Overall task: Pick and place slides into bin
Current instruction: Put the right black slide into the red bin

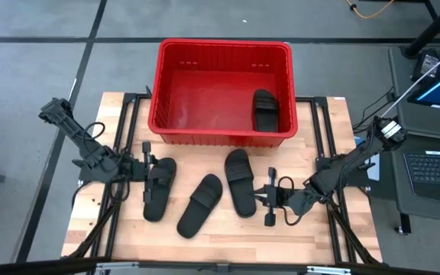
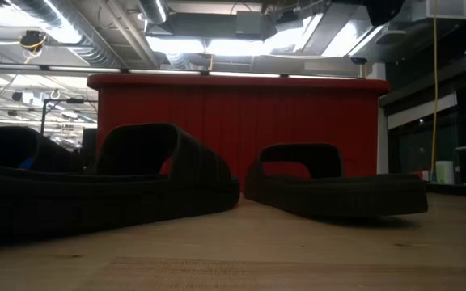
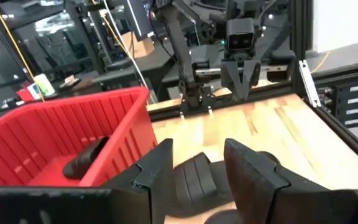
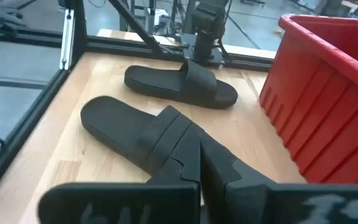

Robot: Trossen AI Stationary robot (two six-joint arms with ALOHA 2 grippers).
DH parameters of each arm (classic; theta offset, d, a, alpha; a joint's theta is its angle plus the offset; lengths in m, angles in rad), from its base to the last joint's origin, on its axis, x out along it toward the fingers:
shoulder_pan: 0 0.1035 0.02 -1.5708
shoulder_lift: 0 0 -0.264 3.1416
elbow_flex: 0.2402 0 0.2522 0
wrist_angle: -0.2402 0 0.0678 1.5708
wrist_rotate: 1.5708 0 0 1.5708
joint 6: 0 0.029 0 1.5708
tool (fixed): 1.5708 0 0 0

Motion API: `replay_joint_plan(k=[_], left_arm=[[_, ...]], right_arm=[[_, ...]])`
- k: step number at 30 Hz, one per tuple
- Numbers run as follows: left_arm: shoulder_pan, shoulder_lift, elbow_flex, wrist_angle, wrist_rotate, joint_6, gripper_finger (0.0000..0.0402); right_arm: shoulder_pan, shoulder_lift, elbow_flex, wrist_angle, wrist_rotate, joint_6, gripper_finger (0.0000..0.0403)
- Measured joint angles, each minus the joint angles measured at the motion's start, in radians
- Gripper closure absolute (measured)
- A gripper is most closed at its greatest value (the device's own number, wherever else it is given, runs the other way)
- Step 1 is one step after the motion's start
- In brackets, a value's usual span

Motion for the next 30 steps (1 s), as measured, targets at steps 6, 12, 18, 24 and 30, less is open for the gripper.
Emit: replay_joint_plan(k=[6, 12, 18, 24, 30], left_arm=[[0.001, 0.0, -0.053, 0.091, -0.009, -0.004, 0.027], [0.001, -0.001, -0.061, 0.129, -0.01, -0.007, 0.0274], [0.001, 0.0, -0.061, 0.127, 0.001, -0.025, 0.0274], [0.001, 0.0, -0.061, 0.121, 0.001, -0.033, 0.0275], [0.001, 0.0, -0.061, 0.119, -0.002, -0.039, 0.0275]], right_arm=[[-0.005, -0.071, -0.107, 0.118, 0.0, -0.029, 0.0403], [-0.005, -0.141, -0.258, 0.287, 0.014, -0.073, 0.0403], [-0.005, -0.201, -0.309, 0.299, 0.047, -0.055, 0.0403], [-0.005, -0.243, -0.2, 0.064, 0.047, -0.074, 0.0403], [-0.019, -0.208, -0.021, -0.408, 0.045, 0.108, 0.0403]])
